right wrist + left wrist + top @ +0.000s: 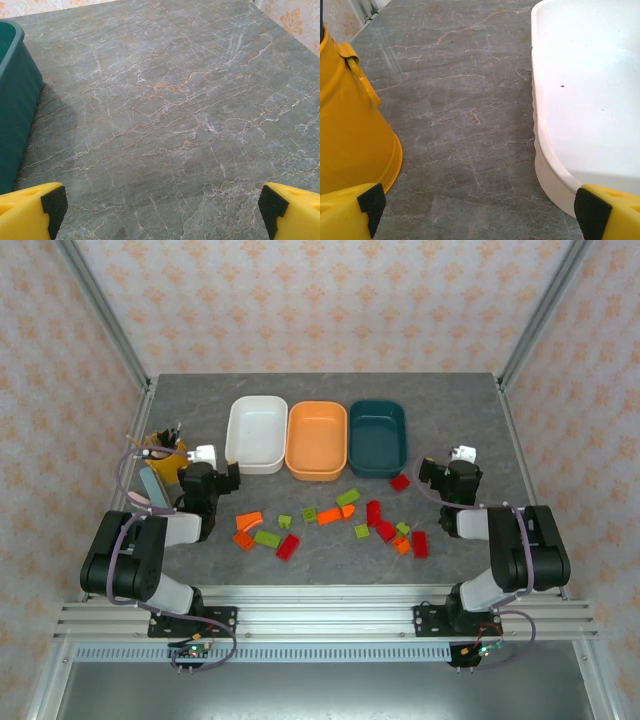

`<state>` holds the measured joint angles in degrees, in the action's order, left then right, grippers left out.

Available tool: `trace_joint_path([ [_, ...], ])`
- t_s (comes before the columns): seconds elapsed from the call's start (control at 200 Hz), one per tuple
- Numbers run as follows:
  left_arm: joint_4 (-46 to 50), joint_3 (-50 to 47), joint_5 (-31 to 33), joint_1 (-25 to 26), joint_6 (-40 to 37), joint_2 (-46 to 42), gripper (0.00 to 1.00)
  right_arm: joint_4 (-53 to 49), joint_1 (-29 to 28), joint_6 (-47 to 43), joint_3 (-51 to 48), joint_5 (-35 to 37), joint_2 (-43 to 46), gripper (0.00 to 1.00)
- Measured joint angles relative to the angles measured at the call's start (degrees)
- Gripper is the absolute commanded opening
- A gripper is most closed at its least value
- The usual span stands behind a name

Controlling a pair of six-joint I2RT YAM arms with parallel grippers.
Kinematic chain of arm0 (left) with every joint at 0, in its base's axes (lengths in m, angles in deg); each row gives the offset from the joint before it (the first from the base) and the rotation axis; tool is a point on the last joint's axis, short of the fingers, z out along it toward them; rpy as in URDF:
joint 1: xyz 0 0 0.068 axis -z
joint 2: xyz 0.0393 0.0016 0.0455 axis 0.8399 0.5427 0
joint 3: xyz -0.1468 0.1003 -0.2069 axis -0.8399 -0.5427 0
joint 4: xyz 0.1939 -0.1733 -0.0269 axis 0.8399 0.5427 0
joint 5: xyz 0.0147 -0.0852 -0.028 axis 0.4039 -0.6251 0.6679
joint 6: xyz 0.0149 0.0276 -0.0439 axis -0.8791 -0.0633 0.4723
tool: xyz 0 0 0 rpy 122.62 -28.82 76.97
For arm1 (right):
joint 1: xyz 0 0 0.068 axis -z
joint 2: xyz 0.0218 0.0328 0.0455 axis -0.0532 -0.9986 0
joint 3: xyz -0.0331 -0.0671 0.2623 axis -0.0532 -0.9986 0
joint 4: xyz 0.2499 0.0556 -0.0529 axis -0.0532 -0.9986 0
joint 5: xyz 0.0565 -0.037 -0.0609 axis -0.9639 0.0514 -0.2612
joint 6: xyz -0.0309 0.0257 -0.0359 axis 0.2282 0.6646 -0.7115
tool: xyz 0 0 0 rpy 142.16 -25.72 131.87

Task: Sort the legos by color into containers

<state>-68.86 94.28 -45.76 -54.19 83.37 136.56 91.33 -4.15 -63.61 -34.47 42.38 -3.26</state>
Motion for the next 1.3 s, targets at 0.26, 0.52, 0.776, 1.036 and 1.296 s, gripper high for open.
trace_joint_path([
  [0.26, -0.4, 0.0, 0.0, 0.0, 0.0, 0.4, 1.0, 0.2, 0.0, 0.0, 0.0, 0.0, 0.0, 0.99],
  [0.52, -0.7, 0.0, 0.0, 0.0, 0.0, 0.5, 1.0, 0.2, 0.0, 0.0, 0.0, 0.0, 0.0, 0.99],
  [0.776, 0.1, 1.2, -0.4, 0.0, -0.7, 0.5, 1.0, 0.2, 0.0, 0.0, 0.0, 0.0, 0.0, 0.99],
  [1.036, 0.6, 1.2, 0.2, 0.1, -1.0, -1.0, 1.0, 0.2, -0.1, 0.0, 0.0, 0.2, 0.0, 0.99],
  [1.296, 16.0, -1.2, 8.6, 4.3, 0.7, -25.9, 1.0, -7.2, -3.4, -0.3, 0.0, 4.7, 11.8, 0.99],
])
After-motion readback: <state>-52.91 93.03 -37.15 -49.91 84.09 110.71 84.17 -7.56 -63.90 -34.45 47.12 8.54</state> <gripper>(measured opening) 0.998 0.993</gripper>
